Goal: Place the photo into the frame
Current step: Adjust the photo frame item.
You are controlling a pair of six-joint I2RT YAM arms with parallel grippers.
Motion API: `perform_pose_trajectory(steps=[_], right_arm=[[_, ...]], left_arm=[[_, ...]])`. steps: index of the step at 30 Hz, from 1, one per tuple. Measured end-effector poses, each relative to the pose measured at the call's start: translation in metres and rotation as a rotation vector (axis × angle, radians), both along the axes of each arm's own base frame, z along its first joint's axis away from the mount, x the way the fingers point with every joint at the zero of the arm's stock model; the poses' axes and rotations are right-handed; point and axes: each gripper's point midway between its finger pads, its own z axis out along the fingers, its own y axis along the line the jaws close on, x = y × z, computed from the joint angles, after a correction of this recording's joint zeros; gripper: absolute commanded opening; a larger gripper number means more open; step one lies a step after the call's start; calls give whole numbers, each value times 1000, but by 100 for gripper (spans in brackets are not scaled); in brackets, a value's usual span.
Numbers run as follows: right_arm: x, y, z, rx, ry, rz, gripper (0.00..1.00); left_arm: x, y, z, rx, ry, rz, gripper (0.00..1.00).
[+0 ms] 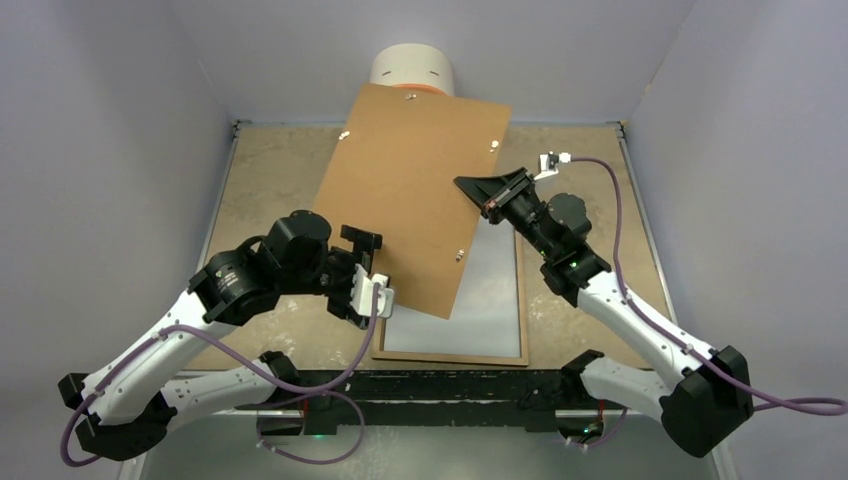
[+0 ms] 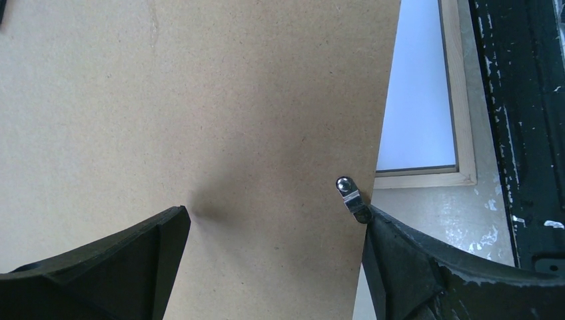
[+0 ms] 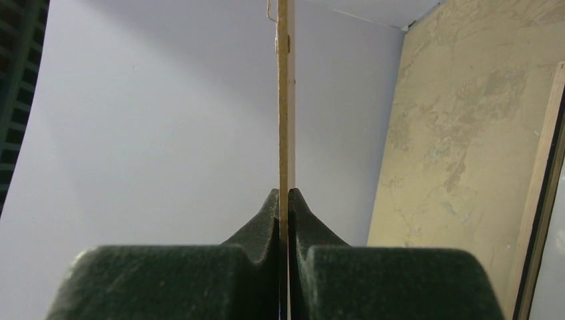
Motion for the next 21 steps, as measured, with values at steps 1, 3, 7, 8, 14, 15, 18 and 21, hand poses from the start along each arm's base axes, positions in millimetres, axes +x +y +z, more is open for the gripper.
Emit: perform_pose_trajectory(steps=[1, 3, 7, 8, 14, 15, 18, 21], right_arm=[[-2, -1, 0, -2, 0, 3, 0], [-7, -3, 0, -4, 0, 5, 0], [-14, -8, -4, -13, 12, 5, 0], [-15, -8, -6, -18, 17, 8, 0], [-5, -14, -27, -56, 80, 28, 0], [-2, -17, -32, -64, 95, 25, 0], [11, -29, -49, -93, 142, 12, 0], [20, -41, -60, -106, 173, 4, 0]], left_arm=[[-1, 0, -1, 0, 7, 2, 100], [-2, 1, -2, 0, 22, 8, 100], [-7, 0, -4, -4, 49, -4, 100], [-9, 0, -5, -2, 55, -9, 100], [-20, 3, -10, 10, 95, -37, 100], [-21, 4, -9, 6, 93, -39, 100], [-26, 7, -5, -14, 84, -47, 100], [-28, 10, -4, -20, 79, -48, 100]])
